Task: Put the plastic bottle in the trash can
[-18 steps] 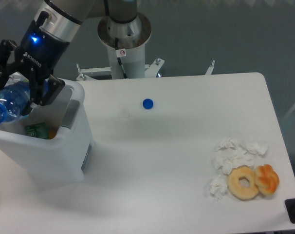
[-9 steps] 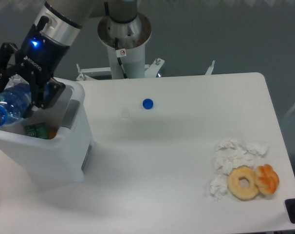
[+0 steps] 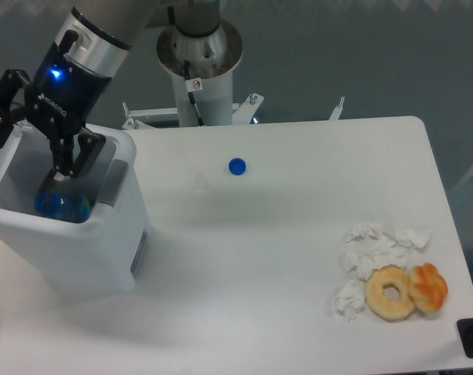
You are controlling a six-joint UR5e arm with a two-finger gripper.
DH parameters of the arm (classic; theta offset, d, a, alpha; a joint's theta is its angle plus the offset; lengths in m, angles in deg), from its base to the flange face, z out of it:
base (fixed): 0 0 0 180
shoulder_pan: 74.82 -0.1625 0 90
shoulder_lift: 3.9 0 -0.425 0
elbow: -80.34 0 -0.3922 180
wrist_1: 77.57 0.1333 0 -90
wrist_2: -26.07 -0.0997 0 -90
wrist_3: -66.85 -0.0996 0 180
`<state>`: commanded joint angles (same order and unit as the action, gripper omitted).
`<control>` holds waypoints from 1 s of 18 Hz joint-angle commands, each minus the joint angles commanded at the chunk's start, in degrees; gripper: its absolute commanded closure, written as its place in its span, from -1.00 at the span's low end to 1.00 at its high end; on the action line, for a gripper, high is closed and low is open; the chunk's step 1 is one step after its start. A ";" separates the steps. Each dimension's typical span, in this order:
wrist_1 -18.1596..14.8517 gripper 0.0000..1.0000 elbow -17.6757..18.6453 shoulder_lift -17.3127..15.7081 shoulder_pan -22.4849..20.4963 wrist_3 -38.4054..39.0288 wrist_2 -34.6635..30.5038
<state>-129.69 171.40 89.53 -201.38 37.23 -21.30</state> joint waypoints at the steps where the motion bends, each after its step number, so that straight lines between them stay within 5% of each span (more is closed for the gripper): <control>1: -0.09 -1.00 0.00 0.09 -0.17 -0.09 -0.26; 9: -0.26 -1.00 -0.70 0.26 -5.36 -4.65 -8.25; 13: -0.53 -1.00 -0.70 0.61 -5.54 -16.67 -19.92; 18: -0.62 -1.00 -0.09 1.23 -5.36 -21.69 -27.85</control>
<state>-130.31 171.31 90.76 -206.74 15.54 -49.15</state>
